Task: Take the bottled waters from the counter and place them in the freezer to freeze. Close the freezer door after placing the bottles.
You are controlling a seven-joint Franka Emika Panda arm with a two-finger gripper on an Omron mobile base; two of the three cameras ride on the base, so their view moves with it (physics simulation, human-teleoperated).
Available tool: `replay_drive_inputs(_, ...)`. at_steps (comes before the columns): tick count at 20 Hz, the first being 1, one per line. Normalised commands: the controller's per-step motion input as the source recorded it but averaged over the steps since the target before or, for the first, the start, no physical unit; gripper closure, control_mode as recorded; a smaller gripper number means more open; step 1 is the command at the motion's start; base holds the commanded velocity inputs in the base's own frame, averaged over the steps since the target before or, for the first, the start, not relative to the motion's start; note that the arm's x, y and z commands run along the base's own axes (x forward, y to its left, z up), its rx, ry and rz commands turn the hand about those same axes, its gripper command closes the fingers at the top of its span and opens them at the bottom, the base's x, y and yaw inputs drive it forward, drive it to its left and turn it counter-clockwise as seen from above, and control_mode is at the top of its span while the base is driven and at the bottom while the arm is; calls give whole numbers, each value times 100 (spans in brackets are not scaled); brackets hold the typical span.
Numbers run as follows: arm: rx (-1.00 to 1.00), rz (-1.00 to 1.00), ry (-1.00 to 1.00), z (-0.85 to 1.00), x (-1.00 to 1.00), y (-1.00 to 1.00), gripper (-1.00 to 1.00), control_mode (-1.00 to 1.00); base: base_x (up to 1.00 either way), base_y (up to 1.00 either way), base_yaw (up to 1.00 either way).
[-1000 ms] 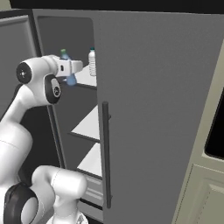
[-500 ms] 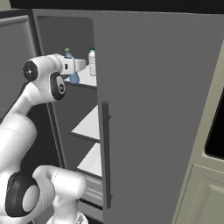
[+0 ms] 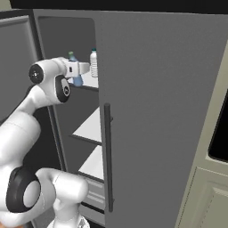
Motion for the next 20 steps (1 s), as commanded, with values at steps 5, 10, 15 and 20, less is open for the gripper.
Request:
replay_drive_inputs(5, 0, 0, 0, -15, 19, 0, 100, -100, 0, 0, 0)
replay_drive_inputs(10, 0, 0, 0, -15, 21, 0, 100, -100, 0, 0, 0)
replay_drive_inputs(15, 0, 0, 0, -12, 24, 0, 100, -100, 0, 0, 0)
replay_drive_inputs(20, 0, 0, 0, -7, 26, 0, 100, -100, 0, 0, 0)
